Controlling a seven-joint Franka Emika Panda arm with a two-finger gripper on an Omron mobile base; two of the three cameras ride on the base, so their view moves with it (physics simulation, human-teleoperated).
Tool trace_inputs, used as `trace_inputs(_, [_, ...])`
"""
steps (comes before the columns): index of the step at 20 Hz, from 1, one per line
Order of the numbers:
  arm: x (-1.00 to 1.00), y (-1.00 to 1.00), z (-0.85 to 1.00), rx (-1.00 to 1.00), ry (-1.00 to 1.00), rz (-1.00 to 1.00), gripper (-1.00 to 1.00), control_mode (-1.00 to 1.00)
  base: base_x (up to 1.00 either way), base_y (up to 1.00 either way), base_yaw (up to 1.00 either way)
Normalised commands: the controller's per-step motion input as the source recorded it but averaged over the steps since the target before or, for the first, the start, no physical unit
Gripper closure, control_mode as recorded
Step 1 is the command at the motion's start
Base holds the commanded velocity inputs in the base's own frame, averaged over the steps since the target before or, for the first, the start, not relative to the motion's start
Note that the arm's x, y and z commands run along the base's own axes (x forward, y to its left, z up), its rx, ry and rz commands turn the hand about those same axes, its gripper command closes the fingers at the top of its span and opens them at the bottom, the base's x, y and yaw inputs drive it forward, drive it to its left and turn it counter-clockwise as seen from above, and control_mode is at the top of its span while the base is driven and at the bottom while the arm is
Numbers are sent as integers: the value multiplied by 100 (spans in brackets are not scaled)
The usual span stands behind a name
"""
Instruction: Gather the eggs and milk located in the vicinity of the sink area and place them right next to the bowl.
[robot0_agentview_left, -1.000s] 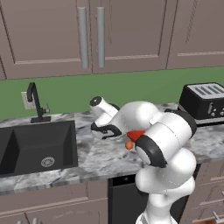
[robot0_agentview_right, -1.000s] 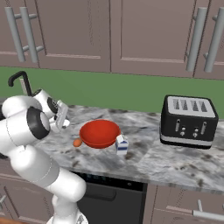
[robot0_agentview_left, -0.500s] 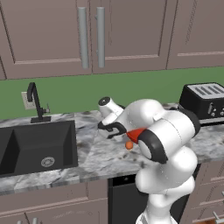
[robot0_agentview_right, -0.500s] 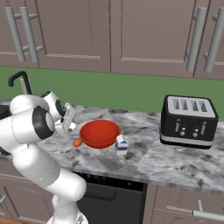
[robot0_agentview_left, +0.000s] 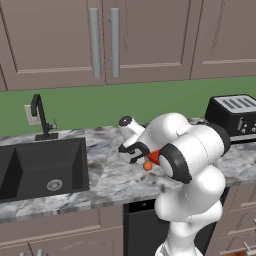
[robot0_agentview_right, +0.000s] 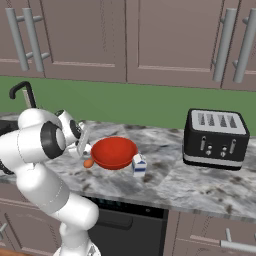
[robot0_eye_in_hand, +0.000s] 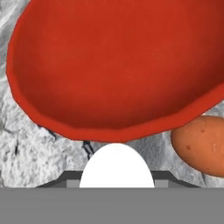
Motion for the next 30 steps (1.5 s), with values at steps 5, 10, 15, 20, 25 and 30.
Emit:
trace_inputs(5, [0, 5, -21, 0, -2, -12, 100, -100, 0, 0, 0])
trace_inputs(10, [0, 23, -19, 0, 0, -15, 100, -100, 0, 0, 0])
trace_inputs(15, [0, 14, -35, -7, 0, -16, 100, -100, 0, 0, 0])
trace_inputs(20, [0, -4, -74, -31, -1, -16, 100, -100, 0, 0, 0])
trace_inputs(25, [0, 13, -31, -4, 0, -10, 100, -100, 0, 0, 0])
trace_inputs(30, [-1, 29, -21, 0, 0, -11, -100, -100, 0, 0, 0])
